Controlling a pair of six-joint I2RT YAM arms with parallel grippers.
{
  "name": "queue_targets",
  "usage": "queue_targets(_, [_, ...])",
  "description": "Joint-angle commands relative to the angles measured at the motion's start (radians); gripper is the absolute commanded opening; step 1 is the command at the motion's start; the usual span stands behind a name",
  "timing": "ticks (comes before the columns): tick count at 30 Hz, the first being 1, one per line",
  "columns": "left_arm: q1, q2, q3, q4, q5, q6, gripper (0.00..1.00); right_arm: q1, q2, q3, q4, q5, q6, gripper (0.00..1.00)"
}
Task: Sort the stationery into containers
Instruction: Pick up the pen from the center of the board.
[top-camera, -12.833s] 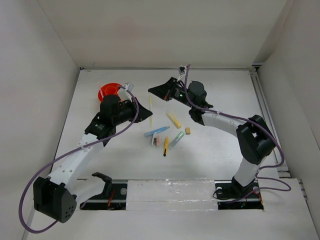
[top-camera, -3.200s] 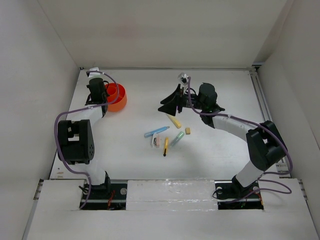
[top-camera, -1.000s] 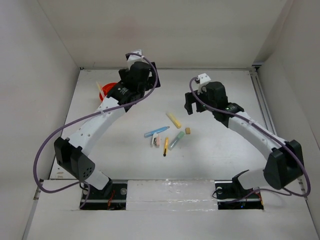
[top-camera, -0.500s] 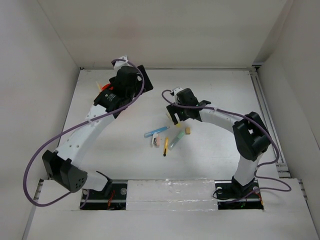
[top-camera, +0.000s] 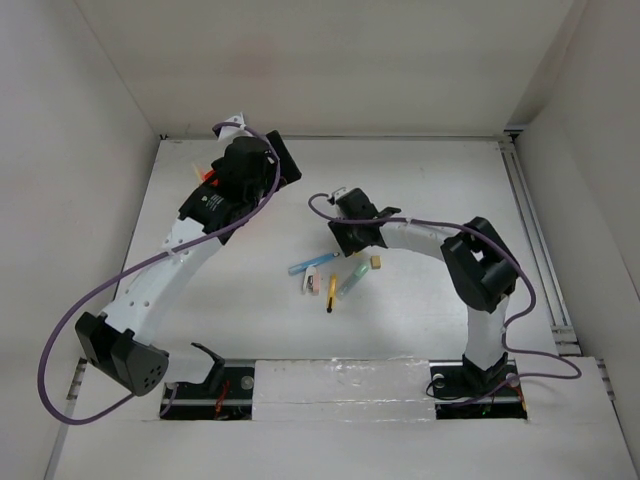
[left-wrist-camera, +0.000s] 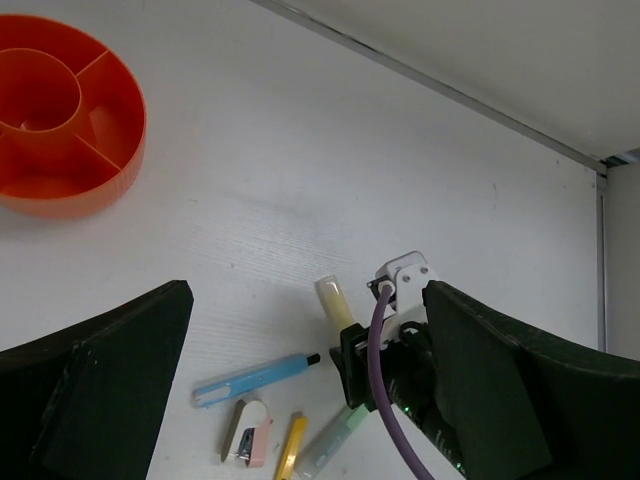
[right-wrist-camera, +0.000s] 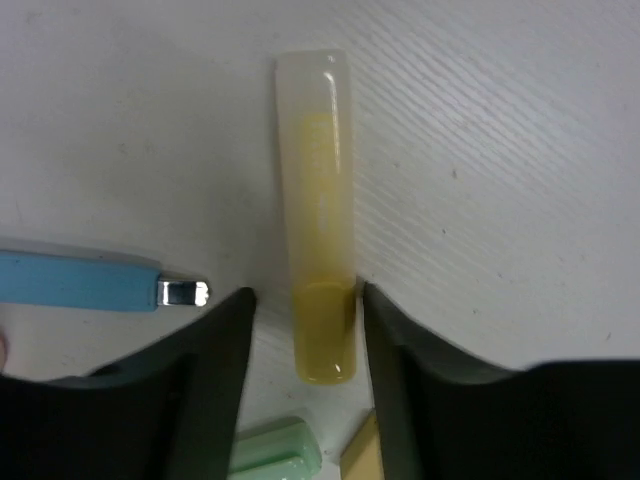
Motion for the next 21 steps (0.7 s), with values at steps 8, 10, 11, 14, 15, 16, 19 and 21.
queue_targets(8, [0.0,0.007,-0.005,0.011,-0.005,-0.023,1.0,0.006,0.03,0.022,-0.011,0.04,0.033,0.11])
queue_targets(10, [0.0,0.016,-0.005,0.011,0.006,-0.023,1.0,-0.006,0.001,0.033,-0.001,0.049,0.023,0.0])
queue_targets(11, [0.0,0.025,-0.005,0.011,0.029,-0.023,1.0,-0.02,-0.009,0.033,0.022,0.049,0.004,0.0])
queue_targets(14, [0.0,0.047,-0.005,0.035,0.081,-0.023,1.0,-0.041,-0.078,0.033,0.071,-0.002,-0.06,0.0])
queue_targets(15, [0.0,0.062,-0.005,0.045,0.123,-0.023,1.0,-0.042,-0.097,0.033,0.102,-0.011,-0.1,0.0])
queue_targets(16, [0.0,0.062,-0.005,0.054,0.143,-0.023,1.0,-0.051,-0.117,0.033,0.114,-0.026,-0.112,0.0])
queue_targets(19, [0.034,0.085,-0.023,0.1,0.314,-0.023,1.0,-0.078,-0.184,0.014,0.176,-0.119,-0.132,0.0])
queue_targets(21, [0.087,0.085,-0.08,0.202,0.438,-0.035,1.0,-0.092,-0.221,0.004,0.211,-0.184,-0.096,0.0])
